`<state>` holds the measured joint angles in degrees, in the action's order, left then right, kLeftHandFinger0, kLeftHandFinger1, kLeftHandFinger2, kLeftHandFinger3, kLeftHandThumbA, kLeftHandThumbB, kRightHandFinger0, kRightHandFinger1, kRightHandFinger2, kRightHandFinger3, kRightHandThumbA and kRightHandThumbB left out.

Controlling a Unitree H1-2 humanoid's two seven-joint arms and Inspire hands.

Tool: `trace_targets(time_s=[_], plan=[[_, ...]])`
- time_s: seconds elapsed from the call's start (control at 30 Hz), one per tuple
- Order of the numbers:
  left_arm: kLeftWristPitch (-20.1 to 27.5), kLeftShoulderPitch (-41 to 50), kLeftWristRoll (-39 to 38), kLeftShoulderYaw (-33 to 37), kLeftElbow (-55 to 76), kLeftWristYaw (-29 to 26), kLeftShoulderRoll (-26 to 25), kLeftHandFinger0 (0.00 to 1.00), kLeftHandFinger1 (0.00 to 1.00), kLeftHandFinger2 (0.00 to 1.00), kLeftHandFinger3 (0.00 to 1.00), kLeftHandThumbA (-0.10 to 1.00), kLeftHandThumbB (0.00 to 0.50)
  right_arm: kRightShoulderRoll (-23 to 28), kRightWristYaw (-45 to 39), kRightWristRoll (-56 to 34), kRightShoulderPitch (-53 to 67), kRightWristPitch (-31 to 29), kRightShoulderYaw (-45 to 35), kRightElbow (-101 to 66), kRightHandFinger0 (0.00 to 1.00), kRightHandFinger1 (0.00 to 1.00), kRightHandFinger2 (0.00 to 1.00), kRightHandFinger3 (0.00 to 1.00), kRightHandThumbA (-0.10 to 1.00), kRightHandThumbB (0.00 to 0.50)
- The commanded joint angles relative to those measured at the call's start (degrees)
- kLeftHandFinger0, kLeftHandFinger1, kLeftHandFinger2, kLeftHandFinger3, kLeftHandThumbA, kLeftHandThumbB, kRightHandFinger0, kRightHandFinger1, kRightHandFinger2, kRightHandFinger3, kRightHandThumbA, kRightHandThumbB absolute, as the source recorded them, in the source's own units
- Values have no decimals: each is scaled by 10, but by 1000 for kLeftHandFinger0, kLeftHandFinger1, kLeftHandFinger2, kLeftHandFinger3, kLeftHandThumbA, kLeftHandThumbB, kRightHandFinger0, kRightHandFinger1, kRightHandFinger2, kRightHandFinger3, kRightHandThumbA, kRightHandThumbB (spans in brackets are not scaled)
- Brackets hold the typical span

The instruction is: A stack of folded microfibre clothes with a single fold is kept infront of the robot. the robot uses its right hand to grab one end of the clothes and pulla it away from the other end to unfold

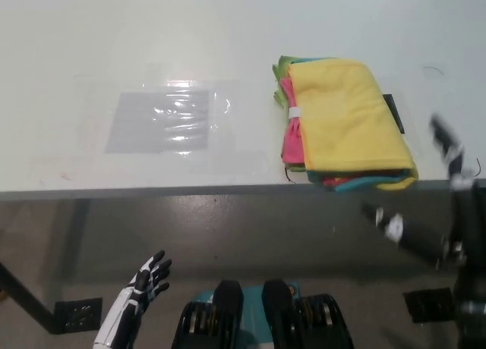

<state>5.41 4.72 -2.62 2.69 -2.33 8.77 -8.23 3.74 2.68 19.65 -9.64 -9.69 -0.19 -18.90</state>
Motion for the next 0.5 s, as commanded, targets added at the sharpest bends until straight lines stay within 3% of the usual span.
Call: trace_targets(time_s=[0.0,0.13,0.47], plan=[[26,-13,8,4,5,9,-9,1000,1000,1000,1000,1000,220,-4,-33,105,-103,142,-2,-68,1000,1000,1000,1000,1000,297],[19,-13,6,3,6,9,-9,1000,1000,1000,1000,1000,220,-12,-53,152,-185,180,32,-31,1000,1000,1000,1000,1000,237],[16,-13,9,6,1,11,-12,1000,1000,1000,1000,1000,201,-8,-63,187,-331,260,91,161,1000,1000,1000,1000,1000,244]])
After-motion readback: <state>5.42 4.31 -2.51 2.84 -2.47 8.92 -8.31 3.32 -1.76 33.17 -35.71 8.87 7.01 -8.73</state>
